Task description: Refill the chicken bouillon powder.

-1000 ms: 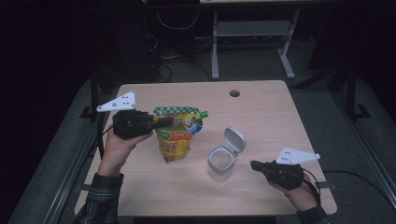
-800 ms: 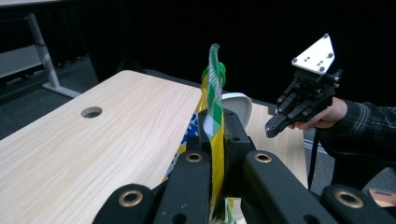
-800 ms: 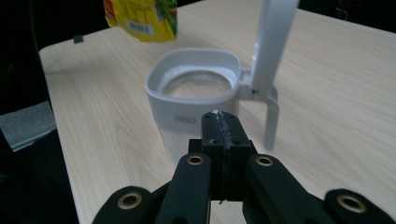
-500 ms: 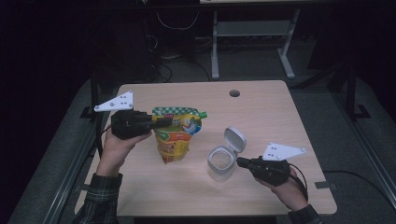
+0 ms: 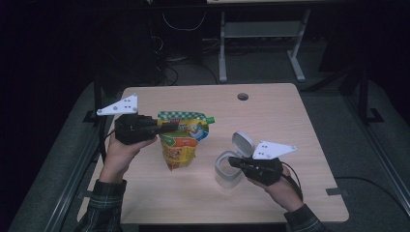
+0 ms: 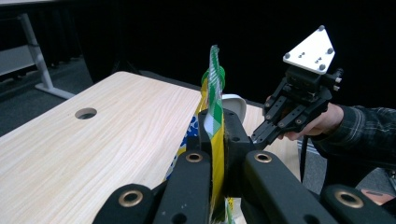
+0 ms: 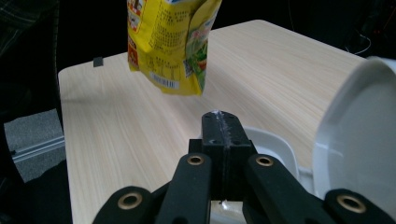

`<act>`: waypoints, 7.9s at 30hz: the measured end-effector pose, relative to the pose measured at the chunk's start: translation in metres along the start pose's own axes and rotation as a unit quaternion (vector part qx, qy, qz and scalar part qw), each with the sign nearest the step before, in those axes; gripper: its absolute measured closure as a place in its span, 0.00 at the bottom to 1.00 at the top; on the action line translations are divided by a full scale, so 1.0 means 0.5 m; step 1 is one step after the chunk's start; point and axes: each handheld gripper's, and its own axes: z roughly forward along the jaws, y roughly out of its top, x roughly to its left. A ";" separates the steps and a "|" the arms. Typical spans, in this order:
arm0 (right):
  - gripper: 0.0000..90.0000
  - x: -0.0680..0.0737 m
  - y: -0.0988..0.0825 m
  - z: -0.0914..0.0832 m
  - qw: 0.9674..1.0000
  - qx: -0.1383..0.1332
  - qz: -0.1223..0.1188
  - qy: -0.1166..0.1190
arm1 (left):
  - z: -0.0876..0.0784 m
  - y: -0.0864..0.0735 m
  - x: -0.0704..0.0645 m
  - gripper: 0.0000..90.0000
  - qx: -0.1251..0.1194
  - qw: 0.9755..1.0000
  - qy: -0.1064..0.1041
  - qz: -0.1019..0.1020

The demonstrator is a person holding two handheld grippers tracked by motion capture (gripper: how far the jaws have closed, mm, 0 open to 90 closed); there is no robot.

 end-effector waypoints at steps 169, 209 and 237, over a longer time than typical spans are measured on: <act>1.00 0.161 -0.014 0.255 0.992 -0.118 -0.034 -0.001 | 0.231 0.058 -0.009 1.00 0.165 0.984 -0.066 -0.029; 1.00 0.155 -0.008 0.235 0.991 -0.128 -0.024 0.024 | 0.288 0.080 -0.009 1.00 0.233 0.969 -0.062 -0.051; 1.00 0.151 -0.013 0.238 0.991 -0.127 -0.021 0.027 | 0.298 0.071 0.000 1.00 0.245 0.966 -0.062 -0.058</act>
